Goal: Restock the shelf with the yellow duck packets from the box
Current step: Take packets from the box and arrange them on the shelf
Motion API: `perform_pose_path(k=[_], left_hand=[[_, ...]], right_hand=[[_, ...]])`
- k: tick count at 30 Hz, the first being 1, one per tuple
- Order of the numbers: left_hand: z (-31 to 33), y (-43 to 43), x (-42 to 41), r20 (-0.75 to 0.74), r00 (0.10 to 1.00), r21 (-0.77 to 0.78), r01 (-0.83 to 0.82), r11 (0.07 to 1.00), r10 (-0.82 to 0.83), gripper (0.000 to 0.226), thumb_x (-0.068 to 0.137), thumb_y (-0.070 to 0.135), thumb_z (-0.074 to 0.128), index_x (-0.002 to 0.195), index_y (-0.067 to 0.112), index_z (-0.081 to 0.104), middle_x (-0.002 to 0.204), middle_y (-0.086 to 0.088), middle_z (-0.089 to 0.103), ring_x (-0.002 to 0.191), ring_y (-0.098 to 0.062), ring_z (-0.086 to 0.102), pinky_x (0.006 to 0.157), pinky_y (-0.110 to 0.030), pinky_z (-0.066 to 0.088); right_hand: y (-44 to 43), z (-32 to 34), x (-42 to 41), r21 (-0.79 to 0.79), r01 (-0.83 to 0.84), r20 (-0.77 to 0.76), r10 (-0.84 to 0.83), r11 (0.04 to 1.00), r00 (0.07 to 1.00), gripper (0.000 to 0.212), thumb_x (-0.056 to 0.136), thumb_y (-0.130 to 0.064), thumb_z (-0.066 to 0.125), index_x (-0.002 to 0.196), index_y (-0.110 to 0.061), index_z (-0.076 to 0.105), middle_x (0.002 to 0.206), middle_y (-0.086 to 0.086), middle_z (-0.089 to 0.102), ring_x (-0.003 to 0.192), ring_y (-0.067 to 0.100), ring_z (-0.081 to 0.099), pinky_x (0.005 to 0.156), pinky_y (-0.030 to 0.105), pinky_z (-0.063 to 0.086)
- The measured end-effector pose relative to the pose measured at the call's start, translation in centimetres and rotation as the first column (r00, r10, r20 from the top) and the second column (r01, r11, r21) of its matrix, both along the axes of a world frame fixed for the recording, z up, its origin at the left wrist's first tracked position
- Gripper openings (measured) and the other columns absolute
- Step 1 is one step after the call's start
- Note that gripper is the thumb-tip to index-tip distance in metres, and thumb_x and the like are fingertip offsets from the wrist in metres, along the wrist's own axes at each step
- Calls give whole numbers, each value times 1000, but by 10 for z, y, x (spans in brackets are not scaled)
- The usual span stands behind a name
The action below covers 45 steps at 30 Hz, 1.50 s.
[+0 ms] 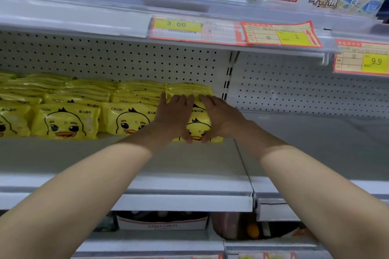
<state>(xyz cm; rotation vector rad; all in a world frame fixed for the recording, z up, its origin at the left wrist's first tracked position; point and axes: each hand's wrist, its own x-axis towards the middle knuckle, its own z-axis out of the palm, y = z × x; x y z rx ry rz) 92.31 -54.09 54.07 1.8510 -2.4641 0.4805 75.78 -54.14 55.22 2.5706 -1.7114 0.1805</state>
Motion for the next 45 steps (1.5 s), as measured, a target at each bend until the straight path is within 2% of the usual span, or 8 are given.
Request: perform_pose_path(k=[6, 14, 23, 31, 36, 39, 41, 45], left_hand=[[-2, 12, 11, 8, 1000, 52, 17, 998, -18, 147, 47, 72, 80, 153, 13, -2, 155, -6, 25, 143, -26, 24, 115, -54, 21], [0, 12, 13, 29, 999, 57, 19, 998, -21, 149, 49, 59, 87, 152, 6, -6, 160, -10, 15, 148, -25, 15, 118, -48, 16], [-2, 1, 13, -19, 1000, 72, -2, 997, 3, 146, 47, 53, 91, 151, 0, 3, 157, -11, 23, 143, -26, 30, 114, -36, 29], [-1, -8, 13, -42, 999, 51, -26, 998, 28, 140, 50, 50, 90, 151, 3, 6, 161, -10, 15, 148, -22, 21, 119, -37, 17], [3, 5, 15, -53, 999, 85, 14, 996, -9, 149, 50, 60, 87, 152, 5, -6, 163, -11, 6, 150, -22, 11, 121, -45, 7], [3, 14, 20, -119, 992, 104, 64, 993, -51, 155, 48, 69, 82, 152, 10, -16, 163, -10, -7, 151, -22, -3, 121, -46, -1], [5, 18, 23, -163, 985, 107, 83, 991, -65, 154, 49, 71, 80, 152, 11, -18, 163, -8, -10, 150, -19, -8, 121, -44, -4], [7, 17, 24, -317, 948, 186, 101, 977, -37, 150, 52, 74, 77, 154, 11, -14, 164, -4, -8, 150, -16, -8, 122, -42, -4]], right_hand=[[3, 5, -2, 138, -55, 9, 55, 989, 998, 139, 59, -57, 88, 158, -20, -2, 166, 3, 3, 152, 21, 4, 122, 37, 17], [-3, -2, 4, 81, -34, 7, 34, 996, 999, 141, 56, -52, 91, 158, -18, 0, 166, 7, -1, 153, 22, 2, 121, 43, 22], [-12, -6, 7, 72, -17, -2, 17, 997, 1000, 142, 58, -50, 91, 158, -19, -4, 165, 13, -6, 153, 25, -4, 121, 47, 22], [-22, -7, 13, 37, 12, 15, -13, 999, 1000, 140, 57, -45, 93, 158, -19, -1, 166, 11, -4, 153, 23, -2, 119, 48, 27], [-15, -9, 0, 108, -85, 136, 70, 991, 988, 145, 55, -51, 92, 158, -21, -5, 166, 4, -9, 153, 19, -8, 124, 42, 14], [-7, -9, -16, 222, -132, 442, 21, 966, 897, 138, 61, -65, 82, 158, -27, -8, 165, -7, -13, 151, 10, -9, 125, 39, 8], [-3, -11, -25, 271, -96, 667, -115, 958, 736, 124, 65, -88, 59, 157, -36, -5, 165, -14, -7, 151, 7, 0, 124, 39, 11], [-16, -22, -34, 414, -53, 809, -341, 909, 478, 106, 70, -98, 19, 157, -39, 10, 164, -14, 13, 150, 9, 14, 121, 39, 12]])
